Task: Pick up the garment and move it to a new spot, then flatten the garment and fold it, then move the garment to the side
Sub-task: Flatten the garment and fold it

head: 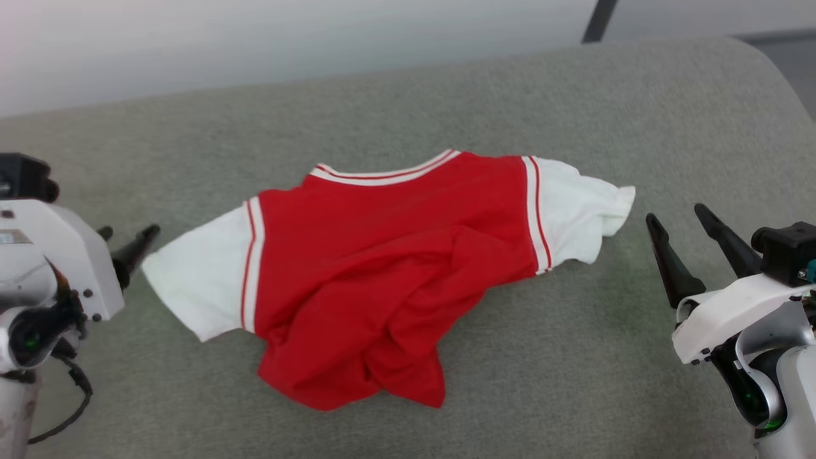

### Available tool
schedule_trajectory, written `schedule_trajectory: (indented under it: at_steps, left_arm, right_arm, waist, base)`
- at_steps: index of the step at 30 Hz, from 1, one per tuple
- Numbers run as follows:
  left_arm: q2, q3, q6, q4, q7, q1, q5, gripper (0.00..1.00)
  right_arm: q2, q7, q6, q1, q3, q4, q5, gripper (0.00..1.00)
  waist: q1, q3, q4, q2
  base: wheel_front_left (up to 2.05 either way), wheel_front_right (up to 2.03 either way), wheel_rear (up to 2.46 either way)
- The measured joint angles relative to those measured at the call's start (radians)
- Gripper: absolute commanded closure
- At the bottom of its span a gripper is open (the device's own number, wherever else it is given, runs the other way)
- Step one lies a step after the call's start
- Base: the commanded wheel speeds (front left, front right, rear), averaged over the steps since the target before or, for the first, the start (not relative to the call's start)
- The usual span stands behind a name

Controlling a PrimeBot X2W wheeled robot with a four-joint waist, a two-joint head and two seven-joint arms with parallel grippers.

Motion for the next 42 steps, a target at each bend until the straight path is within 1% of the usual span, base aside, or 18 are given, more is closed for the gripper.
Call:
schedule_trajectory:
  at_steps: [8, 14, 24, 32, 33, 34, 35, 39, 42]
  left_arm:
    - [0.007, -0.048, 0.039, 0.070, 0.123, -0.047, 0.000, 0.00]
    - [0.015, -0.068, 0.061, 0.107, 0.175, -0.061, 0.006, 0.00]
    - [0.025, -0.095, 0.065, 0.201, 0.165, -0.103, 0.043, 0.00]
    - [0.007, -0.090, 0.057, 0.294, 0.137, -0.156, 0.035, 0.00]
    - [0.004, -0.089, 0.057, 0.305, 0.139, -0.163, 0.030, 0.18]
    - [0.001, -0.086, 0.057, 0.317, 0.144, -0.169, 0.024, 0.80]
    - [-0.003, -0.086, 0.061, 0.327, 0.152, -0.176, 0.020, 1.00]
    - [-0.005, -0.082, 0.068, 0.350, 0.179, -0.191, 0.004, 1.00]
    - [-0.007, -0.087, 0.067, 0.353, 0.188, -0.200, 0.001, 1.00]
  right_arm:
    - [0.013, -0.056, 0.000, -0.001, 0.005, -0.044, -0.010, 0.00]
    - [0.019, -0.068, 0.000, -0.003, 0.002, -0.061, -0.014, 0.00]
    - [0.018, -0.053, 0.000, -0.024, 0.003, -0.088, -0.015, 0.00]
    - [0.012, -0.040, 0.000, -0.044, 0.005, -0.102, -0.009, 0.00]
    - [0.011, -0.036, 0.000, -0.044, 0.005, -0.104, -0.008, 0.00]
    - [0.009, -0.034, 0.000, -0.047, 0.005, -0.106, -0.008, 0.00]
    - [0.006, -0.028, 0.000, -0.049, 0.007, -0.108, -0.008, 0.00]
    - [-0.004, 0.006, 0.000, -0.070, 0.026, -0.123, 0.010, 0.00]
    - [-0.023, 0.063, 0.000, -0.088, 0.041, -0.124, 0.028, 0.00]
  waist:
    - [0.0000, 0.061, -0.038, 0.0000]
    - [-0.0001, 0.093, -0.049, 0.0000]
    - [0.0000, 0.122, -0.046, 0.0000]
    - [-0.0001, 0.146, -0.050, 0.0000]
    - [0.0000, 0.148, -0.050, 0.0000]
    - [0.0000, 0.150, -0.050, 0.0000]
    - [0.0000, 0.152, -0.051, 0.0000]
    - [0.0000, 0.155, -0.050, 0.0000]
    - [0.0000, 0.158, -0.046, 0.0000]
  base:
    - [0.00, 0.00, 0.00]
    - [0.00, 0.00, 0.00]
    - [0.00, 0.00, 0.00]
    - [0.00, 0.00, 0.00]
    - [0.00, 0.00, 0.00]
    - [0.00, 0.00, 0.00]
    - [0.00, 0.00, 0.00]
    - [0.00, 0.00, 0.00]
    - [0.00, 0.00, 0.00]
